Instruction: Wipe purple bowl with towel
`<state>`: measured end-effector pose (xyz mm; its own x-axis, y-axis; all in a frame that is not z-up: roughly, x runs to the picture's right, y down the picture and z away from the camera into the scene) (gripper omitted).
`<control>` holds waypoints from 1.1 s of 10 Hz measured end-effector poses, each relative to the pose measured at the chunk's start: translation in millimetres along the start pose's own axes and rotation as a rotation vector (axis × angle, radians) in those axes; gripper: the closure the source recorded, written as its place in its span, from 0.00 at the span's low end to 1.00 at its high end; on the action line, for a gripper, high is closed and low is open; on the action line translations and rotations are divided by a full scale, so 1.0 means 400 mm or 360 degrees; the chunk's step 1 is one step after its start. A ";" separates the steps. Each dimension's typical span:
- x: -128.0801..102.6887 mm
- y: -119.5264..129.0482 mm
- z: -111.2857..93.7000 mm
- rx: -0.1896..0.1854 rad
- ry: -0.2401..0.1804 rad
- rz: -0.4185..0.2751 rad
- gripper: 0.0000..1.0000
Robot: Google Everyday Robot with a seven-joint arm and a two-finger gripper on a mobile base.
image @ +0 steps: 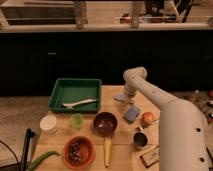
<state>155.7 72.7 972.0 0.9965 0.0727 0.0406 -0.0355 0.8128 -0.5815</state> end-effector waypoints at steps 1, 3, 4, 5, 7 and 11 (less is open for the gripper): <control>-0.001 0.003 0.004 -0.0004 -0.0003 -0.0003 0.20; 0.001 0.004 0.003 -0.0006 -0.0008 -0.0002 0.20; 0.003 0.005 0.003 -0.0006 -0.0008 0.0000 0.20; 0.006 0.003 0.002 -0.0003 -0.0007 0.0008 0.20; 0.014 -0.003 0.005 0.0000 -0.0008 0.0038 0.20; 0.036 -0.022 0.011 0.0005 -0.0018 0.0112 0.20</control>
<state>170.1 69.3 981.3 0.9906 0.1362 0.0088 -0.1059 0.8074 -0.5805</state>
